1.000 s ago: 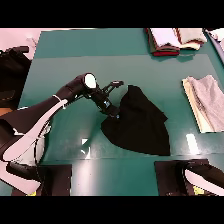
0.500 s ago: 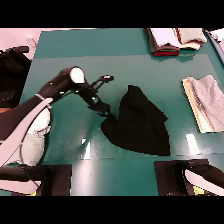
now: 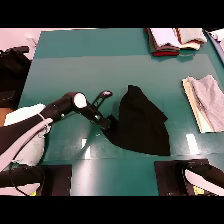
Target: Fold the shirts.
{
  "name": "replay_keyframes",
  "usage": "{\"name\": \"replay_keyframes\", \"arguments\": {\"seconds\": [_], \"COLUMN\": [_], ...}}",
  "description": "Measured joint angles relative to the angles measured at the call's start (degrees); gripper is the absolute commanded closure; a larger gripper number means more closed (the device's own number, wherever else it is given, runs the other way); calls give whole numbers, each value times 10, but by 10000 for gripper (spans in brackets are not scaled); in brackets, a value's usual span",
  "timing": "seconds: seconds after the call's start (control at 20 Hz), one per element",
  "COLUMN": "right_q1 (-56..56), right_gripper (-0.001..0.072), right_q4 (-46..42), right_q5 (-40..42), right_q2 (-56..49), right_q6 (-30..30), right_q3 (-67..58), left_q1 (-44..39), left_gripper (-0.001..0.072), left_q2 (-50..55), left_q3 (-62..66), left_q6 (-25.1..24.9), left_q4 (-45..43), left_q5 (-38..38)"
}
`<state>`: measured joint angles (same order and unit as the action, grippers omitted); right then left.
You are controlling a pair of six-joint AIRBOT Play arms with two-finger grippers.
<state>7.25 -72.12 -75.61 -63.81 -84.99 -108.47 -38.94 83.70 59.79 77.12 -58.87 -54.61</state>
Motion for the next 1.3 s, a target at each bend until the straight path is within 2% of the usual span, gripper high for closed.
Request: {"name": "replay_keyframes", "arguments": {"seconds": [0.05,0.1,0.25,0.45,0.5,0.55,0.6,0.8,0.95,1.25,1.3], "right_q1": [0,0,0,-18,-27,-36,-45,-63,-64,-20,-12], "right_gripper": [698,698,698,695,591,314,214,211,211,212,266], "right_q4": [0,0,0,0,1,2,7,52,110,191,198], "right_q5": [0,0,0,-4,-2,3,8,43,99,154,155], "right_q2": [0,0,0,0,0,-3,-11,-83,-160,-328,-351], "right_q6": [0,0,0,0,0,0,0,9,20,52,54], "right_q3": [0,0,11,94,129,166,205,327,365,303,284], "left_q1": [-10,-14,8,101,127,154,179,240,255,263,264], "left_gripper": [531,671,681,680,680,680,680,680,680,680,680], "left_q2": [6,12,10,-34,-45,-54,-61,-72,-75,-75,-75], "left_q3": [-3,-5,14,66,80,96,110,139,146,150,150], "left_q6": [6,13,28,35,36,37,37,38,38,39,39], "left_q4": [2,-2,-38,-85,-93,-99,-103,-113,-114,-115,-115], "left_q5": [10,12,-11,-37,-39,-42,-42,-50,-57,-63,-63]}}
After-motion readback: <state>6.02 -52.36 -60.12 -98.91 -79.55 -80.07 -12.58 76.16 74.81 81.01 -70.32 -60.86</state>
